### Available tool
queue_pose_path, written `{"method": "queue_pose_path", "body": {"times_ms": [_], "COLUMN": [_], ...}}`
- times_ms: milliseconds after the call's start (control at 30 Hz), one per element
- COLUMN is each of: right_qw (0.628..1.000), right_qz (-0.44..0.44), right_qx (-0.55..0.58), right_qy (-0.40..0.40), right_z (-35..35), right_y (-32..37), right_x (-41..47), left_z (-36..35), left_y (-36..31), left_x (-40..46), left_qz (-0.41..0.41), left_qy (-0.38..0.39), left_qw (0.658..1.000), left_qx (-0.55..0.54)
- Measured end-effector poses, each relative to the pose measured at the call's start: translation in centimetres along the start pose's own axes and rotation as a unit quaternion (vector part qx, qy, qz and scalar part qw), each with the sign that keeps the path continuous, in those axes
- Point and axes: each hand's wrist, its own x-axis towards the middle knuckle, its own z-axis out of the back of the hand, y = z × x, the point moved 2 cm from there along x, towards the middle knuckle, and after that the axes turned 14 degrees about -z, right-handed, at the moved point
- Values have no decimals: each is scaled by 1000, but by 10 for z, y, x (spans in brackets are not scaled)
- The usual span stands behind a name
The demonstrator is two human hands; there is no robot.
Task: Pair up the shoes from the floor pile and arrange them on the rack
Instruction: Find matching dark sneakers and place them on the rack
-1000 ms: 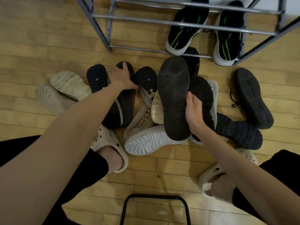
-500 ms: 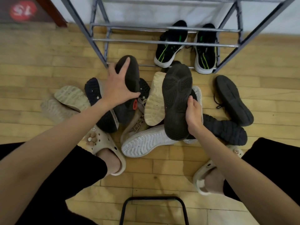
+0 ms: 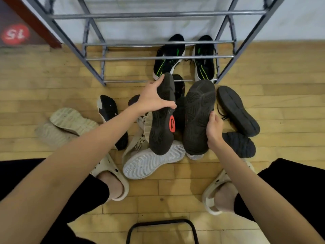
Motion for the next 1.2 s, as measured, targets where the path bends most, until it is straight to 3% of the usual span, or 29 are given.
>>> {"method": "queue_pose_path", "body": {"times_ms": [133,367,600,767,867,967,1033,1067,1133,1200], "right_qw": [1000,999,999,999,999,999,998,998,998,999], "right_qz": [-22,-23,-25,-18,-10,-3,4,8,13,17], "right_qx": [10,7,3,-6,-13,-18,-13,-9,1,15], "right_qy": [-11,-25,-27,-31,-41,-48,-53,-56,-54,-46], "right_z": [7,17,21,23,24,24,23,23,23,22], "right_y": [-5,-7,-9,-7,-5,-1,2,4,8,13], "right_x": [8,17,17,15,16,15,14,14,13,10], "left_z": [-39,-76,-100,-134,-139,-127,-108,-97,-75,-60], "left_y": [13,34,11,0,1,0,-3,-5,-11,-9], "left_x": [9,-3,-65,-83,-81,-71,-62,-60,-59,-64], "left_qz": [28,62,7,54,89,129,162,177,187,182], "left_qy": [47,42,-81,38,56,25,-32,-71,-127,-129], "left_qw": [998,985,952,942,942,969,986,974,889,799], "left_qx": [29,158,296,329,318,210,16,-123,-397,-559]}}
